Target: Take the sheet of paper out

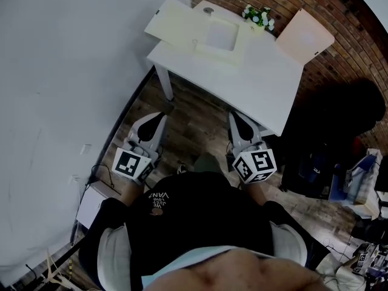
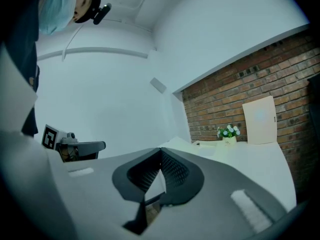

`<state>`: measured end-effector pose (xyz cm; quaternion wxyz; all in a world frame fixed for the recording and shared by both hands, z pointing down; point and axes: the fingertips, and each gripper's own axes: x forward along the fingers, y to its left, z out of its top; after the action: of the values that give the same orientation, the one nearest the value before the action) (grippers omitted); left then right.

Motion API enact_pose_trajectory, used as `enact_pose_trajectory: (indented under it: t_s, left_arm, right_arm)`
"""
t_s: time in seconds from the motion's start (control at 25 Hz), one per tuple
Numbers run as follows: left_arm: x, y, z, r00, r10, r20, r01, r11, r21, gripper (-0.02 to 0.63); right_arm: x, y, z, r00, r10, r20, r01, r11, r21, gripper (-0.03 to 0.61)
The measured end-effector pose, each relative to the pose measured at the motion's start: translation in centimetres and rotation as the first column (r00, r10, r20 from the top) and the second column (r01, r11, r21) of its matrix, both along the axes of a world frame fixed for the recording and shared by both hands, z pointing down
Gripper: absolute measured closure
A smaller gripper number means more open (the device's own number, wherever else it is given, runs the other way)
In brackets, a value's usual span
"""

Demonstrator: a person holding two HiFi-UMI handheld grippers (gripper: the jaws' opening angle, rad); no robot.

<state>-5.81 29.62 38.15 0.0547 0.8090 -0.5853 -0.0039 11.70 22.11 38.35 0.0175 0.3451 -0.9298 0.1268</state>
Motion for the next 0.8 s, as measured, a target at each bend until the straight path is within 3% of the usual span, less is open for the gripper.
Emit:
enact_pose_trajectory:
  t_s: [0.44,0.8]
  left_arm:
    - [-1.4,-4.1,0.6,0.998,-0.033,-0.048,0.033,0.999,-0.007,0.614]
    - [-1.8,-11.9,1.0,0.996,-0.084,-0.008,0.084,0.996,0.017,0.613]
  right_arm:
    - [-0.7,-4.6,0.5,1.0,0.005,-0.009,-0.005,1.0,0.006,0.578]
    - [-0.7,-12.8,1.3,0.999,-0.043,-0.025,0.043,0.999,0.005,0.578]
